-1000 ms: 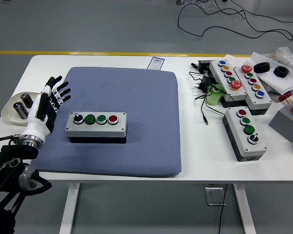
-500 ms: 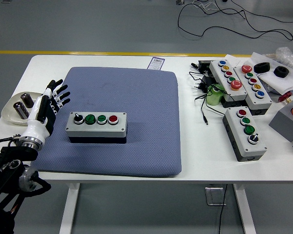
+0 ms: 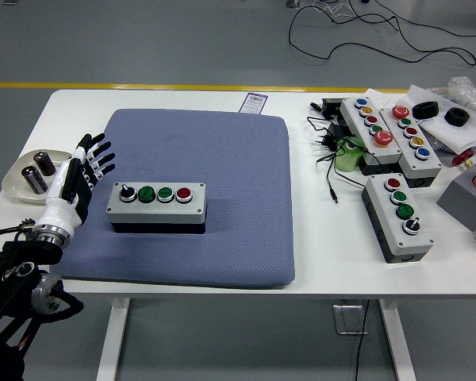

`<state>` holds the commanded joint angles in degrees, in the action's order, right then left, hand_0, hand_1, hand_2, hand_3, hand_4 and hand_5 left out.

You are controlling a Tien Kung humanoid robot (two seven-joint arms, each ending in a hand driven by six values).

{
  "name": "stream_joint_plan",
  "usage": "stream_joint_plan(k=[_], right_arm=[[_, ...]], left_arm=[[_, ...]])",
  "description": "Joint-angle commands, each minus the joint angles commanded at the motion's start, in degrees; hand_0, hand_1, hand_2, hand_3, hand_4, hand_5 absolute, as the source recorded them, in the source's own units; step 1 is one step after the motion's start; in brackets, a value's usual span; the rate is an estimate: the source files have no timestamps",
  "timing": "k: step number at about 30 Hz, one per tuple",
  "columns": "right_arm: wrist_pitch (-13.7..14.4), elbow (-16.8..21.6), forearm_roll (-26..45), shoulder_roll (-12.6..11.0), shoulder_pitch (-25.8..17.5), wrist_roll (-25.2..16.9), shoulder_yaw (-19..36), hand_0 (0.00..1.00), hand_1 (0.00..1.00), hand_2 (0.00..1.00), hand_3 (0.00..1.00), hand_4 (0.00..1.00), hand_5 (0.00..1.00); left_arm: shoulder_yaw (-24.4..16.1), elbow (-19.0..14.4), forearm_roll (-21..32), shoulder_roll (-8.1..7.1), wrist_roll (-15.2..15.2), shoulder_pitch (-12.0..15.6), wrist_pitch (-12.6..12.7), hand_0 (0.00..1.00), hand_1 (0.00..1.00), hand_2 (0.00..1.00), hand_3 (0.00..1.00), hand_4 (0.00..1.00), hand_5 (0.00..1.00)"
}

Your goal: Pick up the button,place it on the desk,press the button,press the button

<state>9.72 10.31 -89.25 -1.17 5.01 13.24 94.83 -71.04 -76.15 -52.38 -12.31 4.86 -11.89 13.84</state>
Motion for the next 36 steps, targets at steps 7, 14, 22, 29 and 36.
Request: stream_joint_plan(k=[7,14,22,29,36], right_arm=[[0.0,0.0,0.0,-0.1,0.2,-0.1,0.0,0.656,0.666,0.684,0.590,0.421,0.264],[0.0,0.0,-0.1,0.0,0.4,-0.1,0.1,0.656,0.666,0.685,0.590,0.421,0.263],[0.0,0.0,-0.1,-0.1,0.4,-0.1,0.1,0.656,0.666,0.685,0.590,0.421,0.263],[-0.1,0.0,-0.1,-0.1,0.5,-0.1,-0.2,0.656,0.666,0.685,0.589,0.422,0.264],[-0.2,0.0,-0.2,-0.2,0.6,-0.1,-0.3,0.656,0.666,0.685,0.590,0.422,0.264]], left_arm=[[-0.1,0.1,-0.1,-0.04,-0.2,-0.2,-0.1,0.815,0.868,0.908,0.870,0.604,0.998],[-0.4,0.2,-0.3,0.02,-0.6,-0.3,-0.3,0.814,0.868,0.907,0.870,0.604,0.998],[-0.6,0.3,-0.4,0.04,-0.7,-0.2,-0.3,0.814,0.868,0.907,0.871,0.603,0.998],[-0.5,0.8,-1.1,0.41,-1.4,0.1,-0.4,0.814,0.868,0.906,0.870,0.602,0.998],[-1.5,0.7,-3.0,0.28,-2.8,-0.1,-1.2,0.814,0.869,0.905,0.867,0.601,0.998]])
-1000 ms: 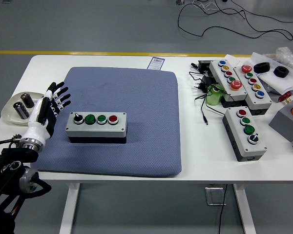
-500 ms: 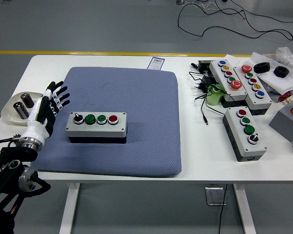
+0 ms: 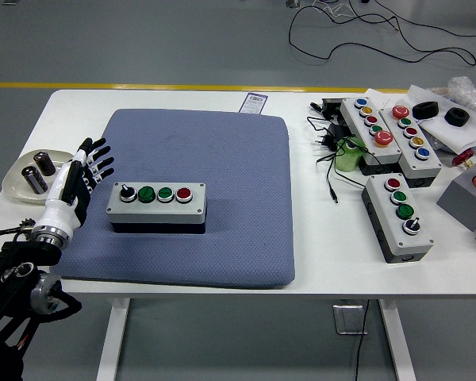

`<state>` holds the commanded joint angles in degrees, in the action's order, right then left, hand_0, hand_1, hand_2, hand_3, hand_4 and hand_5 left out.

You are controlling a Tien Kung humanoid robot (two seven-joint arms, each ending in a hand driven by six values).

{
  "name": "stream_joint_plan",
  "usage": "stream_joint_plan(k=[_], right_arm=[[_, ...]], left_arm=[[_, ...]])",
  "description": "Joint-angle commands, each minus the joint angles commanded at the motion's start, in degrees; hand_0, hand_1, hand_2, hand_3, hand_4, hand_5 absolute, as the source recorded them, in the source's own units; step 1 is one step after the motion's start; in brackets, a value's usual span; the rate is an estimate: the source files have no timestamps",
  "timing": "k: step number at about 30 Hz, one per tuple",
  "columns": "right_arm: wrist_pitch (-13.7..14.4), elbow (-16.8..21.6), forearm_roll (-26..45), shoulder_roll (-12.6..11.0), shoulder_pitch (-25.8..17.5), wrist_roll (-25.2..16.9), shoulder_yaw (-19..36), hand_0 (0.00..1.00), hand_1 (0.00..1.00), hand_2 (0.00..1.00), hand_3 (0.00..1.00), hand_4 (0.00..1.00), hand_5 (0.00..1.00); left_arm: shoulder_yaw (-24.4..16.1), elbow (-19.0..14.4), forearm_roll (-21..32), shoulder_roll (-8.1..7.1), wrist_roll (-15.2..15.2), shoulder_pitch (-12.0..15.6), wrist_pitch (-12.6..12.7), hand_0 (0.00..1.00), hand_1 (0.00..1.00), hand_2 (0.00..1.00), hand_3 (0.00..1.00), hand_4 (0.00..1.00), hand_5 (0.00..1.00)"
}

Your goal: Pick up the button,place it on the desk,press the button,press the button

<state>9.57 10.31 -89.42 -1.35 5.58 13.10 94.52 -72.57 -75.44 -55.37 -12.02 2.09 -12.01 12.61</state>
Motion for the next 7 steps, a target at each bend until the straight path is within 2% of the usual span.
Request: stream_joint_plan(k=[7], right_arm=[[0.0,0.0,0.0,0.0,0.1,0.0,0.0,0.656,0.666,0.685,0.590,0.422,0.264]], left_arm=[[0.0,0.2,-0.7,0.22,-0.3,0.2,-0.2,0.814,0.869,0.905,0.867,0.601,0.998]])
